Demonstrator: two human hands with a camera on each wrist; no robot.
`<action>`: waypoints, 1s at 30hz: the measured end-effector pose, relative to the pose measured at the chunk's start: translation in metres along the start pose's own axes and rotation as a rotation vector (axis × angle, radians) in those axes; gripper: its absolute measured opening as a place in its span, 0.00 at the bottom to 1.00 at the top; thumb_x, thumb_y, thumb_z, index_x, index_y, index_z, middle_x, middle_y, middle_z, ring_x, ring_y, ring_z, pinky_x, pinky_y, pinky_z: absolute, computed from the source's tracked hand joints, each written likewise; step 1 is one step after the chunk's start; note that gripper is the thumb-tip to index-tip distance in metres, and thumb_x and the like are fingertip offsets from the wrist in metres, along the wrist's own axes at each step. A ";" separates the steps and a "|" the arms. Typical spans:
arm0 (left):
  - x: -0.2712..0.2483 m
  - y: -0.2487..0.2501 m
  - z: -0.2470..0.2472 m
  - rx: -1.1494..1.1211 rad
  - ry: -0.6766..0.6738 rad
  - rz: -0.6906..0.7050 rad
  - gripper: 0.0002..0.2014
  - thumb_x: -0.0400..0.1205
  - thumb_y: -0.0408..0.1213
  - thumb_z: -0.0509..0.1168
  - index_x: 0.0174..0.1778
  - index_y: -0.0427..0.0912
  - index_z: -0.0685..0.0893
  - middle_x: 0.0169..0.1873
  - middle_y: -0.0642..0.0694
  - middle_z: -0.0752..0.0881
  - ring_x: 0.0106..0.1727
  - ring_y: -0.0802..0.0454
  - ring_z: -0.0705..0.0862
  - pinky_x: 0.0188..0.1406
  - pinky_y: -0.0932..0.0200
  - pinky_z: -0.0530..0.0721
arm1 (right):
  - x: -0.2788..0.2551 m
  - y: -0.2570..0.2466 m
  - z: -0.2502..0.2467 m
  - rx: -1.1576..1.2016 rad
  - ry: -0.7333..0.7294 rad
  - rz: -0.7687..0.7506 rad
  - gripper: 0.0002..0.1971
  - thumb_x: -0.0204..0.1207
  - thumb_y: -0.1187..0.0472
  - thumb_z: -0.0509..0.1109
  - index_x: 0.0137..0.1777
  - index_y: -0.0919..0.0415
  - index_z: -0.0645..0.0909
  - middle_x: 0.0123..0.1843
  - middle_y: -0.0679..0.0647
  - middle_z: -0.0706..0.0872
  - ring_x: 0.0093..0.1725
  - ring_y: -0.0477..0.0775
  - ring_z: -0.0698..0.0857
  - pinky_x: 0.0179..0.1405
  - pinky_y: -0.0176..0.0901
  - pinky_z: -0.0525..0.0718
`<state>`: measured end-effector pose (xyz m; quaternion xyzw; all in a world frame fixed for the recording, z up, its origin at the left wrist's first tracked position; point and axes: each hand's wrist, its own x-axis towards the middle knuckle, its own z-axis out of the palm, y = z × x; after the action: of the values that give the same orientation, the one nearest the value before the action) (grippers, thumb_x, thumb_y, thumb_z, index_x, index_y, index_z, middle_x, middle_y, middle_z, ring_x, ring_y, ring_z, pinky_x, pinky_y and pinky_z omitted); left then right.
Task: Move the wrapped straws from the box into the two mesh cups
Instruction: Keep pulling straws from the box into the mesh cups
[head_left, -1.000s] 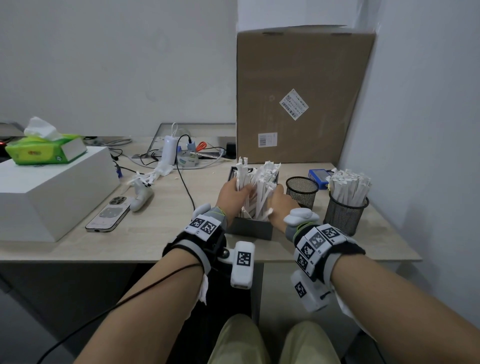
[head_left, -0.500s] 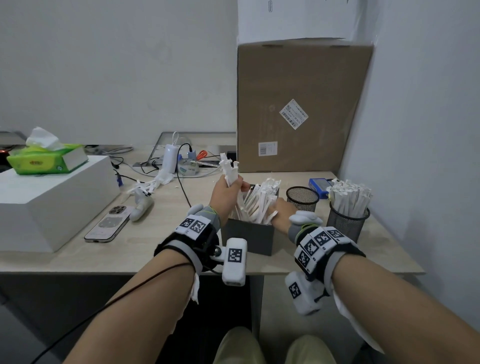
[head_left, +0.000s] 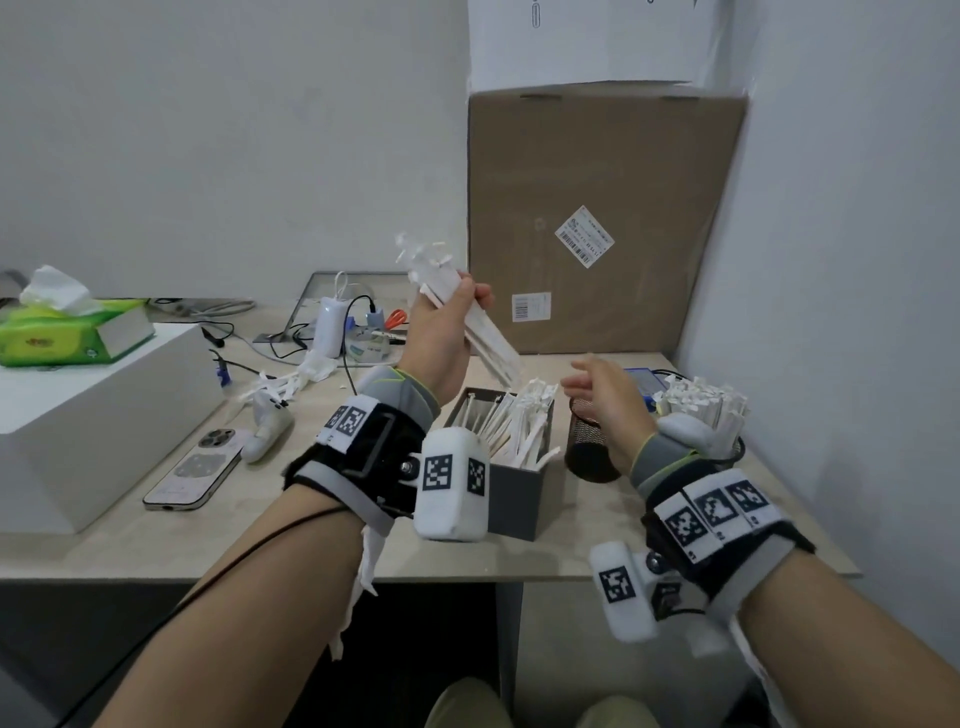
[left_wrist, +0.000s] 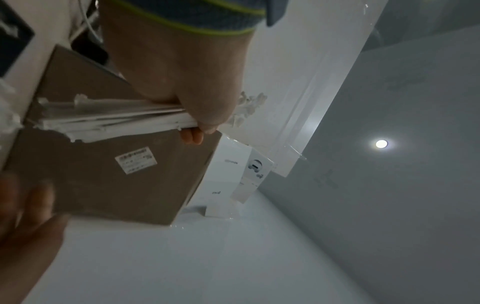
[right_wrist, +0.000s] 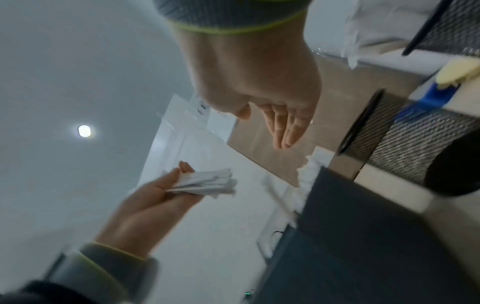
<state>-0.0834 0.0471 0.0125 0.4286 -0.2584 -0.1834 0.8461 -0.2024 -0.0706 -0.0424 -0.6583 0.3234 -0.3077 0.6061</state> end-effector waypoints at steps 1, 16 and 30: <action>-0.003 -0.001 0.007 0.000 -0.013 -0.001 0.01 0.86 0.32 0.59 0.49 0.42 0.74 0.38 0.46 0.84 0.42 0.54 0.83 0.45 0.58 0.85 | -0.002 -0.004 0.004 0.114 -0.069 0.030 0.20 0.86 0.52 0.53 0.67 0.65 0.75 0.59 0.58 0.84 0.58 0.54 0.82 0.62 0.48 0.78; -0.027 -0.050 0.048 0.265 -0.168 -0.117 0.04 0.79 0.36 0.69 0.38 0.44 0.82 0.26 0.48 0.77 0.28 0.53 0.75 0.35 0.56 0.76 | -0.010 -0.002 0.002 0.745 -0.520 0.359 0.40 0.82 0.35 0.44 0.74 0.71 0.68 0.71 0.61 0.78 0.79 0.58 0.71 0.82 0.54 0.62; -0.040 -0.058 0.065 0.855 -0.441 -0.065 0.14 0.82 0.27 0.62 0.63 0.33 0.80 0.42 0.51 0.80 0.29 0.72 0.81 0.36 0.74 0.82 | -0.029 -0.074 -0.034 -0.800 -0.327 -0.753 0.32 0.78 0.38 0.47 0.54 0.58 0.87 0.55 0.55 0.90 0.59 0.52 0.85 0.63 0.51 0.79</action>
<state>-0.1593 -0.0053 -0.0136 0.6967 -0.4705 -0.1737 0.5129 -0.2434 -0.0634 0.0339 -0.9452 0.0599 -0.2505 0.2006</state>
